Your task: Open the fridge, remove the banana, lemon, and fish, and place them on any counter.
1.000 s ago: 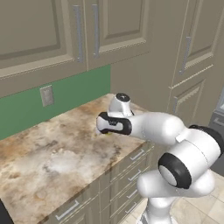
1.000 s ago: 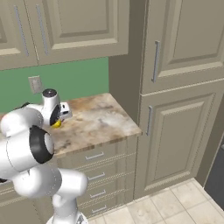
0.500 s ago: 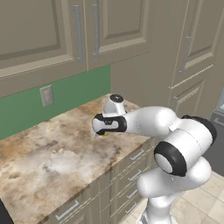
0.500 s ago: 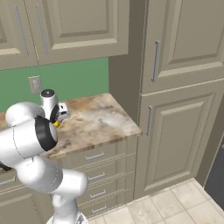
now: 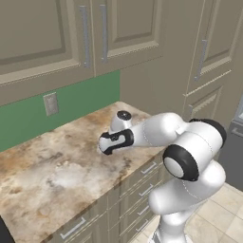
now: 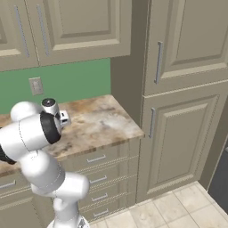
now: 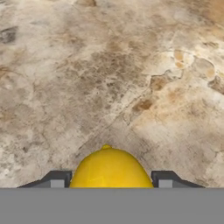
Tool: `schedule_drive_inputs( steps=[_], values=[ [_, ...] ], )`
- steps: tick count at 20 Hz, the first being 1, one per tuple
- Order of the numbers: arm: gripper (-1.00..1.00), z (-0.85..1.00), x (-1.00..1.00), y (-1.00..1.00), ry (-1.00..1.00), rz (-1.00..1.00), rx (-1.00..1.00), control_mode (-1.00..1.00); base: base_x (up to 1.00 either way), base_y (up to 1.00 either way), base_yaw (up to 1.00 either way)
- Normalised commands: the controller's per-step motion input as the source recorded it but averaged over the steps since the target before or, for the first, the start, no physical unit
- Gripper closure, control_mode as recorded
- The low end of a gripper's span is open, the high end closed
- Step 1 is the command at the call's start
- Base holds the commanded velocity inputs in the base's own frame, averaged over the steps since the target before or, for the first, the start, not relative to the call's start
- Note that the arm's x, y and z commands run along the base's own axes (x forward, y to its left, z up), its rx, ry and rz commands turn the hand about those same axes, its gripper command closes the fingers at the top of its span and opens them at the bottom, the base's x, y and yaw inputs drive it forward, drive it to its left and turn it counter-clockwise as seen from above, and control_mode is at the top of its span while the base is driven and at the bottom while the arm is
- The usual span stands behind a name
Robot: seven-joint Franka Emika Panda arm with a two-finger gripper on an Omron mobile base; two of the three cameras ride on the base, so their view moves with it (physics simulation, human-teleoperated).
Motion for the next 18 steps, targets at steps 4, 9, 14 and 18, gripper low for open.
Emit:
schedule_drive_inputs(
  steps=[4, 9, 14, 18],
  values=[
    [1.00, -0.01, 0.00, 0.00, 0.00, 0.00, 0.00, -1.00, 0.00, 0.00, 0.00],
    [1.00, 0.00, 0.00, 0.00, 0.00, 0.00, 0.00, -1.00, 0.00, 0.00, 0.00],
    [-1.00, 0.00, 0.00, 0.00, 0.00, 0.00, 0.00, -1.00, 0.00, 0.00, 0.00],
    [-1.00, 0.00, -0.14, -0.18, -0.05, 0.00, 0.00, -1.00, 0.00, 0.00, 0.00]
  ],
)
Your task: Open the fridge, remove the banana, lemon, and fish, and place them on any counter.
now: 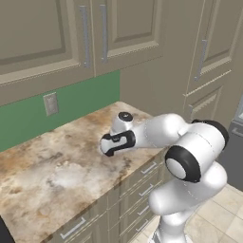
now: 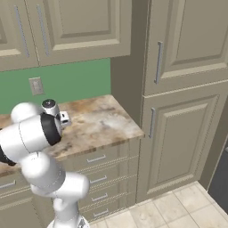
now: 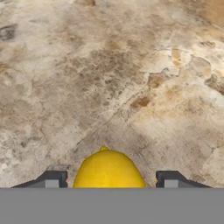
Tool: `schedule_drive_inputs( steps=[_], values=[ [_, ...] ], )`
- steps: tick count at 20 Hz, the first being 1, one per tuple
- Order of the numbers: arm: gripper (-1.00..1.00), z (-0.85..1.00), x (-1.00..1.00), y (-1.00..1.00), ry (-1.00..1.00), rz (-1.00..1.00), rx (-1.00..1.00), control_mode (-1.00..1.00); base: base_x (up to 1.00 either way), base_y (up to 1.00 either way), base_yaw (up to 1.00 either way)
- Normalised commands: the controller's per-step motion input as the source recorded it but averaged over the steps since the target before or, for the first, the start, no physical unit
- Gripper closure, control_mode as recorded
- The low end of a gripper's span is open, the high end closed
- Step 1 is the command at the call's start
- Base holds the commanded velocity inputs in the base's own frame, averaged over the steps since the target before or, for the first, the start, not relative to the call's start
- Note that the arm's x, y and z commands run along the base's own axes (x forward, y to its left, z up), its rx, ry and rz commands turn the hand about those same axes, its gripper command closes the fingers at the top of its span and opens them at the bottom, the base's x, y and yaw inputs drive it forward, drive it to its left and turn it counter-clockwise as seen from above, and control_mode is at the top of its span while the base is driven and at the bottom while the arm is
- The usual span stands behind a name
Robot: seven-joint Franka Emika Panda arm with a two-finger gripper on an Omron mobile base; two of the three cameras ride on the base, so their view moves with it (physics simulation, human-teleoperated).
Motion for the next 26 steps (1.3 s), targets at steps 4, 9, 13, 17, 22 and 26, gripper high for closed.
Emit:
schedule_drive_inputs(
  steps=[4, 9, 13, 17, 22, 26],
  values=[
    [-1.00, 0.23, -0.21, -0.21, -0.06, 0.00, -0.02, -1.00, 0.00, 0.00, 0.00],
    [-1.00, 0.69, -0.26, -0.15, -0.12, -0.01, 0.00, -1.00, 0.00, 0.00, 0.00],
    [-1.00, 1.00, -0.12, -0.38, -0.04, -0.05, 0.00, -1.00, 0.00, 0.00, 0.00],
    [-1.00, 1.00, -0.16, -0.46, 0.00, -0.05, 0.06, -1.00, 0.00, 0.00, 0.00],
    [-1.00, 0.94, -0.32, -0.41, 0.00, -0.18, 0.11, -1.00, 0.00, 0.00, 0.00],
    [-1.00, 0.68, -0.64, -0.40, 0.00, -0.29, 0.10, -1.00, 0.00, 0.00, 0.00]
  ],
)
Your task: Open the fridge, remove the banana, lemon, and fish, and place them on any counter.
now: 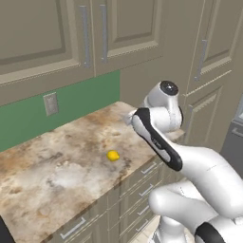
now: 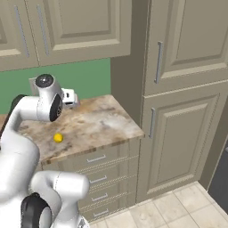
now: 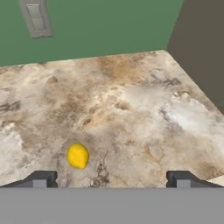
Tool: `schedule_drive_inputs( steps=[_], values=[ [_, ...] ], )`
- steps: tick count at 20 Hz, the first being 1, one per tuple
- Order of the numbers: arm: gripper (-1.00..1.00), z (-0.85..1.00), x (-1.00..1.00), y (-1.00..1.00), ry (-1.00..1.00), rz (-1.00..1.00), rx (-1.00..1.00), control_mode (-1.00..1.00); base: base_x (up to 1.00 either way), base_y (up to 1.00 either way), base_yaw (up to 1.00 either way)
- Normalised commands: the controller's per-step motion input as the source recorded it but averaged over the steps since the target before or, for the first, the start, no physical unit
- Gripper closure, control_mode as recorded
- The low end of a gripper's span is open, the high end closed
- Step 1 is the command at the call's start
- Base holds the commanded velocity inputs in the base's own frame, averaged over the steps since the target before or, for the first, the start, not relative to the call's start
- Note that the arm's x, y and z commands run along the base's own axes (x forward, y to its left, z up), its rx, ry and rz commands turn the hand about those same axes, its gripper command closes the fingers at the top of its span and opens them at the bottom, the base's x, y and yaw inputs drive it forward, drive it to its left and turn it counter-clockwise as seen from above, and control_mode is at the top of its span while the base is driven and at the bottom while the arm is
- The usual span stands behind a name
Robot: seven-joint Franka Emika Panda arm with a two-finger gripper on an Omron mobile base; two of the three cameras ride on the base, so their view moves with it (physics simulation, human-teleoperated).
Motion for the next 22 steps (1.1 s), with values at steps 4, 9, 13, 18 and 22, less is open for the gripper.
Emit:
schedule_drive_inputs(
  steps=[4, 9, 13, 18, 22],
  values=[
    [-1.00, 0.44, -0.77, -0.43, 0.00, -0.35, 0.08, -1.00, 0.00, 0.00, 0.00],
    [-1.00, 0.45, -0.69, -0.35, 0.00, -0.32, 0.06, -1.00, 0.00, 0.00, 0.00],
    [-1.00, 0.78, -0.51, -0.36, -0.05, -0.12, 0.17, -1.00, 0.00, 0.00, 0.00],
    [-1.00, 0.76, -0.40, -0.29, -0.06, 0.00, 0.17, -1.00, 0.00, 0.00, 0.00],
    [-1.00, 0.31, -0.48, -0.05, 0.00, 0.00, 0.02, -1.00, 0.00, 0.00, 0.00]
  ],
)
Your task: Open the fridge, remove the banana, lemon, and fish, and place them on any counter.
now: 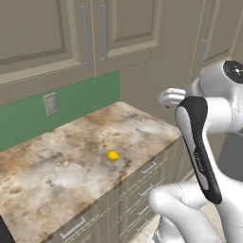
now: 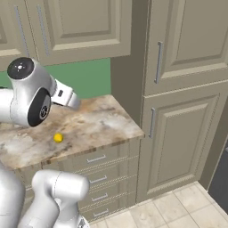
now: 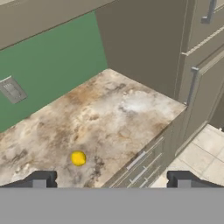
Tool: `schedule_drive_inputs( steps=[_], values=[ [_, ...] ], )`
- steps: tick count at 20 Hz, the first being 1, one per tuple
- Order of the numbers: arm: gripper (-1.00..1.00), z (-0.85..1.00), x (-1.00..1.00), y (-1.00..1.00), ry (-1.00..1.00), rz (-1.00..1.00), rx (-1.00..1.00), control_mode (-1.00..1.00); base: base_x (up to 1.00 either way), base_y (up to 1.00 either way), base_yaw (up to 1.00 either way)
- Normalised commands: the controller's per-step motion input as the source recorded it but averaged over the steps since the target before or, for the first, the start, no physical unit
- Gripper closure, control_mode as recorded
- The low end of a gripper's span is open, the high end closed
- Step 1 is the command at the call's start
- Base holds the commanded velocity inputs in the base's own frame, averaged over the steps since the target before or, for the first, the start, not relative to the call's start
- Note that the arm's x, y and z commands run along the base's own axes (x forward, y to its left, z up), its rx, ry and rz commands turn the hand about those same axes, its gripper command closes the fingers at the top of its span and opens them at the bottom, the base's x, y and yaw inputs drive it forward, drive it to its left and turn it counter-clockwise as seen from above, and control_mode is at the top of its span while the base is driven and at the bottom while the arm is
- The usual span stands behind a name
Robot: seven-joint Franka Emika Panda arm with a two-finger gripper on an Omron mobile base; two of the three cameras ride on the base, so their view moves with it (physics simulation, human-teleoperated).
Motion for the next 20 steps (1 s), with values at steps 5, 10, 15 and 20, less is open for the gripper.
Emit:
schedule_drive_inputs(
  steps=[5, 10, 15, 20],
  values=[
    [-1.00, 0.02, -0.45, 0.00, 0.00, 0.00, 0.00, -1.00, 0.00, 0.00, 0.00],
    [-1.00, 0.00, -0.52, 0.00, 0.00, -0.03, 0.00, -1.00, 0.00, 0.00, 0.00],
    [-1.00, 0.00, -0.14, 0.00, 0.00, -0.01, 0.00, -1.00, 0.00, 0.00, 0.00],
    [-1.00, 0.00, 0.00, 0.00, 0.00, 0.00, 0.00, 1.00, -0.05, -0.04, -0.01]
  ],
)
